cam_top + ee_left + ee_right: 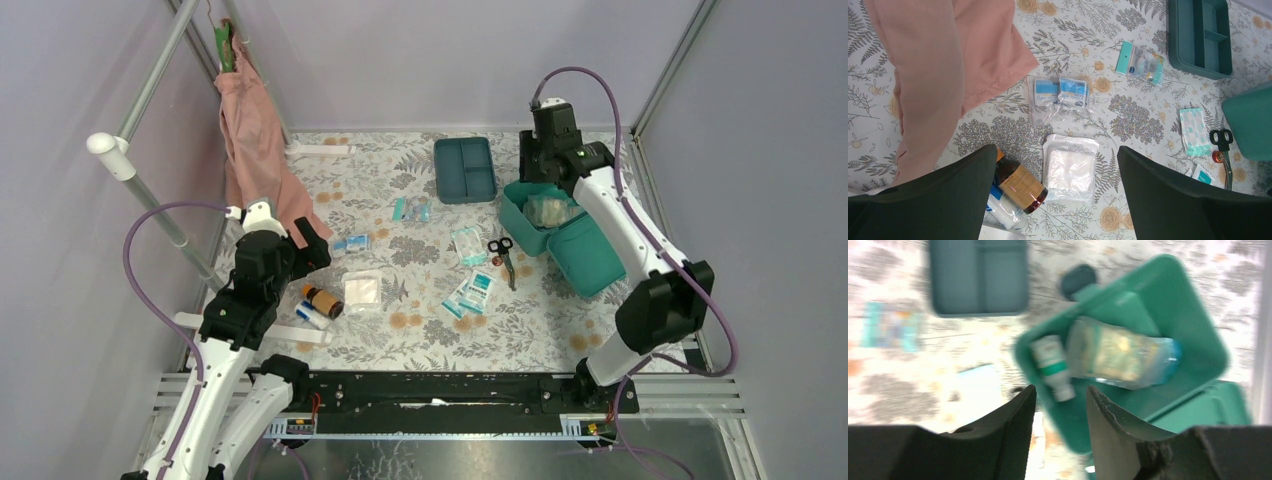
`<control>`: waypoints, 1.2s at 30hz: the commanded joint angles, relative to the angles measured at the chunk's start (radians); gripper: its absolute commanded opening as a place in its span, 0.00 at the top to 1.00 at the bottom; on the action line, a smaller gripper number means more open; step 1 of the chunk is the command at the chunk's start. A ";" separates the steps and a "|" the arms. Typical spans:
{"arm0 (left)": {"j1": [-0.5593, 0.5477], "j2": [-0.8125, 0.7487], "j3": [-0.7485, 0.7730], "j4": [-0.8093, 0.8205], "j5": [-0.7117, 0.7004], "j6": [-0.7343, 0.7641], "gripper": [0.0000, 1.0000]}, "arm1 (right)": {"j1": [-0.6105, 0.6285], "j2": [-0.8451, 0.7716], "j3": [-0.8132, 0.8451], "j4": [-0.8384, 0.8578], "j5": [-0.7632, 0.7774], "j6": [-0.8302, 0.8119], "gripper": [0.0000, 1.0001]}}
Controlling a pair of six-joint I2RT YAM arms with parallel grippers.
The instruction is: Organize the medicine kit
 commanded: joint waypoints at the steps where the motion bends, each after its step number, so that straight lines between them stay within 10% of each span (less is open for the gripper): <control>1: -0.002 0.002 -0.009 0.032 0.000 0.013 0.01 | 0.060 -0.093 0.023 0.103 -0.212 0.244 0.52; 14: -0.002 -0.009 -0.011 0.033 -0.009 0.010 0.01 | 0.253 0.103 -0.054 0.364 -0.250 0.592 0.47; 36: -0.002 -0.004 -0.011 0.033 -0.013 0.011 0.02 | 0.292 0.573 0.221 0.318 -0.239 0.547 0.40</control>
